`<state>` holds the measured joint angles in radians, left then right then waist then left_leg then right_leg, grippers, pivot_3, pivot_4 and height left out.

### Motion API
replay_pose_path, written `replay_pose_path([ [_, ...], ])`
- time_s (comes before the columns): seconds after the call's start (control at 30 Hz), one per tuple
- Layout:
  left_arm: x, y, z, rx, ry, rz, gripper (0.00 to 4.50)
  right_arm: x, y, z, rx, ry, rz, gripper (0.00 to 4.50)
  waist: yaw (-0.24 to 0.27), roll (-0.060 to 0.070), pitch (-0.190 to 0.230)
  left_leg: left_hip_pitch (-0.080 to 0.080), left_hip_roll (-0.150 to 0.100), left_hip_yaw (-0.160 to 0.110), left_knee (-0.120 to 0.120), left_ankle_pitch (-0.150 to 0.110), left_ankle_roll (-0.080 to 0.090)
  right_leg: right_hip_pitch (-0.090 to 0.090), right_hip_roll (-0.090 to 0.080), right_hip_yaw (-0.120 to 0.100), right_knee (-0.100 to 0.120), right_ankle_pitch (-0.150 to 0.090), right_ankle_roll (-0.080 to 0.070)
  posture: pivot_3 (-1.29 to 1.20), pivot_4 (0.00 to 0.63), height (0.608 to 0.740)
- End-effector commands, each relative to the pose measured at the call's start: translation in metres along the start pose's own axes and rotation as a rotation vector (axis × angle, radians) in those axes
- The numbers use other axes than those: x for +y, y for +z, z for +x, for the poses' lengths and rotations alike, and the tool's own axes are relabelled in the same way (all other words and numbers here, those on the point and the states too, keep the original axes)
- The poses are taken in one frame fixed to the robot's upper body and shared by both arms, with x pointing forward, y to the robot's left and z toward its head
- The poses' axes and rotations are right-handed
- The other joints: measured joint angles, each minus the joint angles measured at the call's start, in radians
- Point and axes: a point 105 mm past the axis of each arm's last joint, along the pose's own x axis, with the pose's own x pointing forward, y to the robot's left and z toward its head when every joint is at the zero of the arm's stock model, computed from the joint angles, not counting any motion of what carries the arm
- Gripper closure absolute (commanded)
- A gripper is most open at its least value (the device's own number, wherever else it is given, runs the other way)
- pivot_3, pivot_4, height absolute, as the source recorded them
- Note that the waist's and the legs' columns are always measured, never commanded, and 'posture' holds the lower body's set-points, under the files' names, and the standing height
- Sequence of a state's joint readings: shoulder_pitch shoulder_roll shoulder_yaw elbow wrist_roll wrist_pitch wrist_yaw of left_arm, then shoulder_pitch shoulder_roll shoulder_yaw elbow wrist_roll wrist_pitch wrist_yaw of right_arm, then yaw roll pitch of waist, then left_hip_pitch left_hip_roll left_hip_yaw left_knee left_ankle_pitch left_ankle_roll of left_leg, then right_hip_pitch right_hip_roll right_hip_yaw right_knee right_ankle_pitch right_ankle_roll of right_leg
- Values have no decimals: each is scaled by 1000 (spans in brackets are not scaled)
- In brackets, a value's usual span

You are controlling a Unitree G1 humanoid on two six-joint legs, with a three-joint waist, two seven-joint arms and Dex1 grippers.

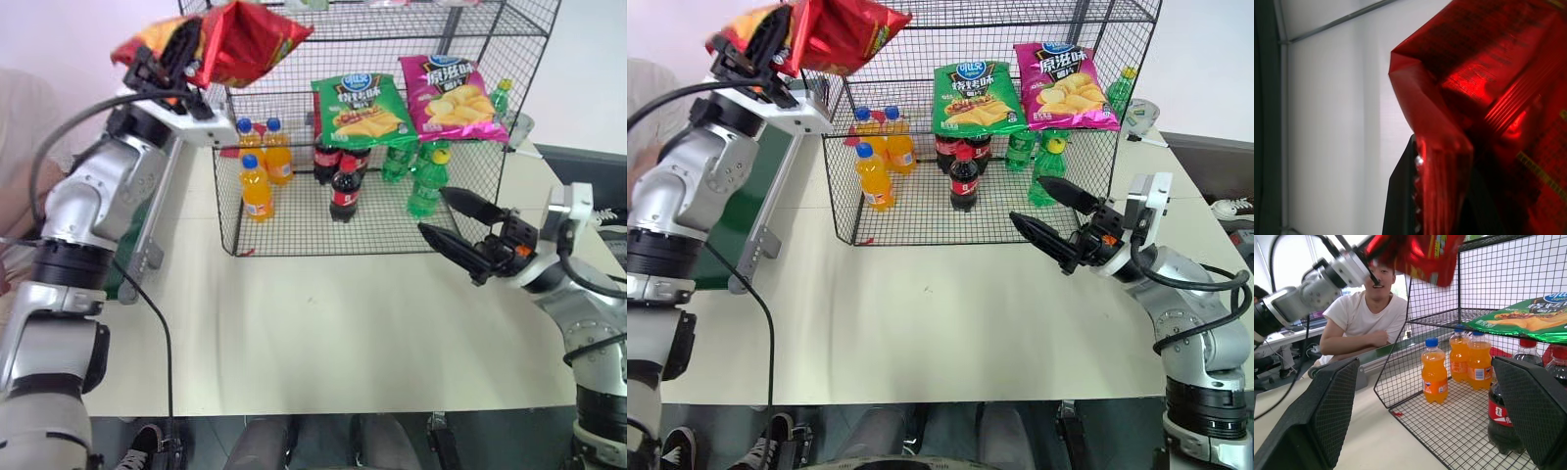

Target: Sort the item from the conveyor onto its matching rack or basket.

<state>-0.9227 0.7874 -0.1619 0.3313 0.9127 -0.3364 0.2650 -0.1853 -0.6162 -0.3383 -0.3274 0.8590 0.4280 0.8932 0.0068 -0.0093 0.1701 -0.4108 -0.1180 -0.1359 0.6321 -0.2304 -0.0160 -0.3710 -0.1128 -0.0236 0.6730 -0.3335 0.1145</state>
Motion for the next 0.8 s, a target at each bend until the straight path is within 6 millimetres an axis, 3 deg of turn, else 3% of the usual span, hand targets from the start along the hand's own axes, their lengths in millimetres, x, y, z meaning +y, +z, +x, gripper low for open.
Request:
replay_pose_path([
  [0.03, -7, 12, -10, -30, -8, -20, 4429, 2, 8, -1, -3, 12, -40, 0, 0, 0, 0, 0, 0, 0, 0, 0, 0, 0, 0, 0, 0, 0, 0, 0, 150, 740],
  [0.17, -68, 34, -43, -31, -207, -88, 4429, 2, 8, -3, 5, 7, -48, 0, 2, 0, 0, 0, 0, 0, 0, 0, 0, 0, 0, 0, 1, 0, 0, 0, 150, 740],
  [0.27, -87, 36, -61, -11, -266, -108, 4429, 0, 10, -5, 13, 0, -59, 0, 3, 0, 0, 0, 0, 0, 0, 0, 0, -1, 0, 1, 2, 0, 0, 0, 150, 740],
  [0.37, -86, 37, -61, -6, -259, -125, 4429, 0, 11, -6, 16, -2, -64, 0, 3, 0, 0, -1, 0, 0, 0, 0, 0, -2, 0, 1, 2, 0, 0, 0, 150, 740],
  [0.57, -69, 37, -37, 54, -177, -221, 4429, -1, 11, -5, 10, -7, -62, 0, 7, 0, 0, -1, 0, 0, 1, 0, 0, -1, -1, 1, 2, 0, 0, 0, 150, 740],
  [0.8, -98, 33, -25, 284, -238, -417, 4429, -1, 14, -5, 15, 13, -77, 0, 4, 0, 0, -1, -1, 0, 2, 0, 0, -1, -1, 0, 3, 0, 0, 0, 150, 740],
])
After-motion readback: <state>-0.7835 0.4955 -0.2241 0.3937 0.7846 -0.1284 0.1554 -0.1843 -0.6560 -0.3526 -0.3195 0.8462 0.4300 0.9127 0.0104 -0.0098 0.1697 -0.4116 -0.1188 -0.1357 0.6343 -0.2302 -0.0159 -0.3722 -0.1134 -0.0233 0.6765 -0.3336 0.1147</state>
